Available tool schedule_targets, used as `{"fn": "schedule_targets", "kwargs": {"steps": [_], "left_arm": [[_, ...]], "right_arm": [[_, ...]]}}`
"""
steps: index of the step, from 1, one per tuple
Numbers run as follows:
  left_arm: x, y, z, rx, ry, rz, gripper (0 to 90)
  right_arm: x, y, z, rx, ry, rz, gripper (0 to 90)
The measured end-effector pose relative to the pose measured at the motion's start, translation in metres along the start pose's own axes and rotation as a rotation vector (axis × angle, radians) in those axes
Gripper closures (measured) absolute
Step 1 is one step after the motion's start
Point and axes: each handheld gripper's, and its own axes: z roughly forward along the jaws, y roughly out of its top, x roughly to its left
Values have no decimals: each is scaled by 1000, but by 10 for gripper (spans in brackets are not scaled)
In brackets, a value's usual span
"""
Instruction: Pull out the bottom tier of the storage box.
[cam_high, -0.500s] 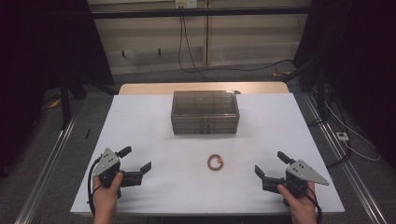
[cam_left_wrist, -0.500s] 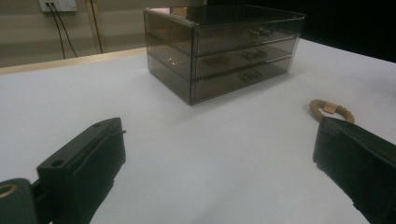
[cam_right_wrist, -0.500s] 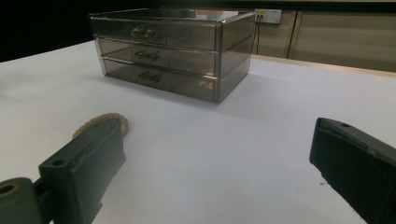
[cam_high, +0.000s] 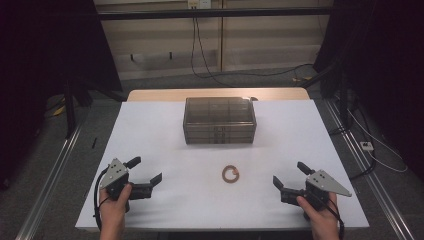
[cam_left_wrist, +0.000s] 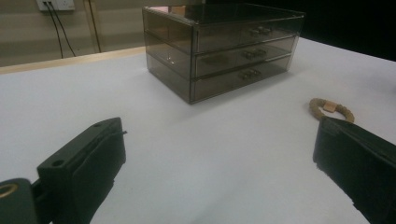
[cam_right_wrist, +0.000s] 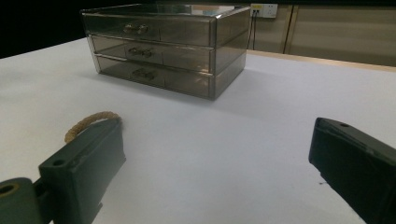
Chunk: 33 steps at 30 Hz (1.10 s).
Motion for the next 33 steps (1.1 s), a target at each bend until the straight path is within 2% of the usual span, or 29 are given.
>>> {"fn": "schedule_targets", "kwargs": {"steps": [9, 13, 19, 26, 30, 33], "left_arm": [[2, 0, -1, 0, -2, -1, 26], [1, 0, 0, 1, -1, -3, 26], [1, 0, 1, 3, -8, 1, 26], [1, -1, 0, 5, -9, 0, 26], [0, -1, 1, 5, -11, 1, 26], [-1, -1, 1, 10, -11, 5, 26]], "right_arm": [[0, 0, 0, 4, -3, -2, 28], [0, 0, 1, 3, 10, 14, 28], [2, 3, 4, 13, 20, -3, 26], [2, 9, 11, 9, 26, 0, 23], [4, 15, 18, 20, 46, -21, 23], [7, 18, 25, 26, 70, -13, 25]]}}
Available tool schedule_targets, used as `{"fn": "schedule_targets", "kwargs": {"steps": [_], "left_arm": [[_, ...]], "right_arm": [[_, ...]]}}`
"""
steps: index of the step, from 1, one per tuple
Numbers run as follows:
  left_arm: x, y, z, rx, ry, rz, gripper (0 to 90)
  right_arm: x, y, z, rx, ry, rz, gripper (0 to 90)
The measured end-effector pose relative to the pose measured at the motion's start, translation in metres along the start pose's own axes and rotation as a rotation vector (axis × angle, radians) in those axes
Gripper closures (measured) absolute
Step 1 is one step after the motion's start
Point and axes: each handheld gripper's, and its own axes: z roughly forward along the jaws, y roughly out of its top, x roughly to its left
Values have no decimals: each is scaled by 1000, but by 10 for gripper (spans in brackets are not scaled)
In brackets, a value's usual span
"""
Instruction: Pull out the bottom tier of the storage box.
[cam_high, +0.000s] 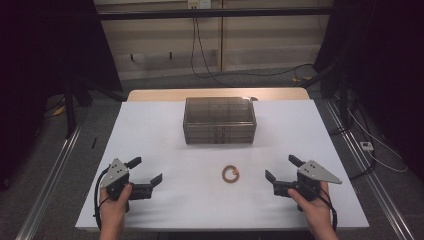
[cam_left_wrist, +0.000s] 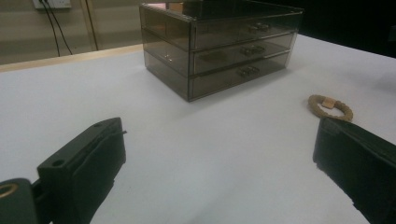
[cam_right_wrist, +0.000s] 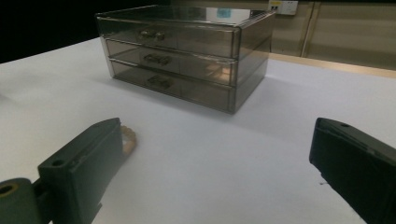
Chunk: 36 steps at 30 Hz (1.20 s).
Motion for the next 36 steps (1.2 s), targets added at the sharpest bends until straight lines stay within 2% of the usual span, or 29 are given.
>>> {"fn": "schedule_targets", "kwargs": {"steps": [7, 8, 29, 36], "left_arm": [[-2, 0, 2, 3, -8, 0, 26], [-2, 0, 2, 2, -9, 3, 26], [-1, 1, 5, 7, -21, 8, 26], [-1, 0, 6, 10, -23, 5, 26]], "right_arm": [[5, 7, 14, 35, 43, -24, 38], [6, 7, 15, 38, 48, -15, 42], [18, 21, 51, 127, 112, -42, 86], [23, 25, 58, 162, 144, -55, 171]]}}
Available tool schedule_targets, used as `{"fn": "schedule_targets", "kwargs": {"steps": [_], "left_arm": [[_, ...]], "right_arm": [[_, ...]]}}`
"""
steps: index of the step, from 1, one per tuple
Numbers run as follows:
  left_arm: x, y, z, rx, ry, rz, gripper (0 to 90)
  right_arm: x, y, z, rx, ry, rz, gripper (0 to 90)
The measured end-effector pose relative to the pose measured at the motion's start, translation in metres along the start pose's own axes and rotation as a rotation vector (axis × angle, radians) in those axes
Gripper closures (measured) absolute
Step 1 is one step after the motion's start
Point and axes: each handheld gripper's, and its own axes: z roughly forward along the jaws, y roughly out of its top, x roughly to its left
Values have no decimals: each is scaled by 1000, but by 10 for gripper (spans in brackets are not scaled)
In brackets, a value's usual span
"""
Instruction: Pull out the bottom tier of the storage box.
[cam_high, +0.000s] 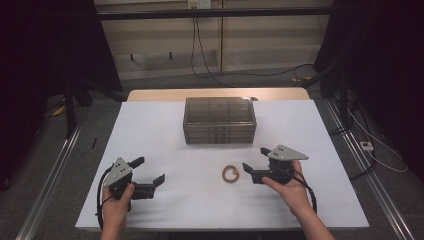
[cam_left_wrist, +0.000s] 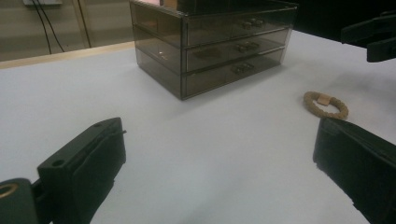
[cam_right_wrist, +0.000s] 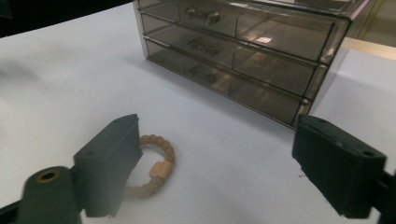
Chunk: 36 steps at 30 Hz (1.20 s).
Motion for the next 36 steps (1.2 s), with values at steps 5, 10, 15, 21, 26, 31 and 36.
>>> {"fn": "schedule_targets", "kwargs": {"steps": [5, 10, 15, 21, 26, 31, 36], "left_arm": [[-1, 0, 1, 4, -3, -5, 26], [-1, 0, 1, 7, -5, 1, 26], [0, 0, 1, 10, -6, 6, 26], [0, 0, 1, 10, -6, 4, 26], [-1, 0, 1, 10, -6, 4, 26], [-1, 0, 2, 10, -7, 3, 27], [-1, 0, 2, 13, -7, 4, 27]], "right_arm": [[3, 5, 5, 33, 24, -6, 227], [6, 8, 12, 57, 48, -22, 257], [9, 8, 19, 85, 52, -27, 276], [10, 7, 25, 114, 83, -16, 352], [10, 7, 27, 134, 102, -24, 421], [13, 7, 30, 158, 114, -44, 506], [13, 7, 39, 190, 131, -35, 601]]}}
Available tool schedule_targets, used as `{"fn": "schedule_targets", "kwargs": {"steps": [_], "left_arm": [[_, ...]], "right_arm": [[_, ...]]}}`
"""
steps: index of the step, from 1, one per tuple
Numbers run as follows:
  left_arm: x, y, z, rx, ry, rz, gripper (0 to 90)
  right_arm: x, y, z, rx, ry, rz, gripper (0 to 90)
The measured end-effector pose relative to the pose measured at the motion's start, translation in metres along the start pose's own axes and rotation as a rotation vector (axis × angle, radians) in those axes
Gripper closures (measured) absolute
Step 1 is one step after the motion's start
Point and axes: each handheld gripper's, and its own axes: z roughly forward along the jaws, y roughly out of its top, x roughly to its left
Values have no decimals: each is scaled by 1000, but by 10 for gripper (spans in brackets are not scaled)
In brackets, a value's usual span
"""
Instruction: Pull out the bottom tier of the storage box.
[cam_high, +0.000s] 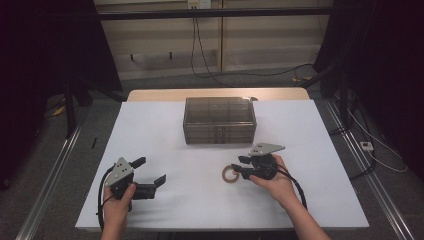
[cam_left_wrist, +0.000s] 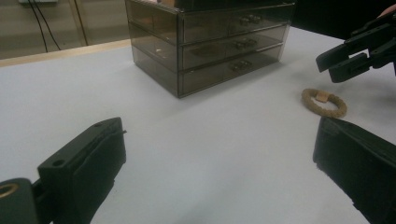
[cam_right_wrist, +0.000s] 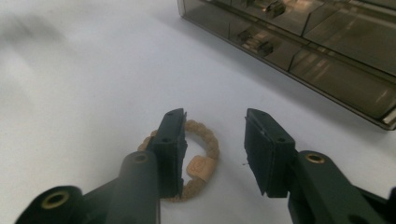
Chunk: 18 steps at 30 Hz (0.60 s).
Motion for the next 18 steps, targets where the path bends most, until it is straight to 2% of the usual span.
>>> {"fn": "schedule_targets", "kwargs": {"steps": [4, 7, 11, 18], "left_arm": [[0, 0, 0, -3, 2, -2, 27], [1, 0, 0, -4, 1, 0, 27], [1, 0, 0, -4, 1, -1, 27], [1, 0, 1, 3, 0, 2, 27]], "right_arm": [[1, 1, 6, 21, -2, -13, 653], [-1, 1, 11, 37, -4, -1, 697], [-3, 0, 16, 49, 5, 16, 729], [-1, 0, 21, 84, 11, 5, 782]]}}
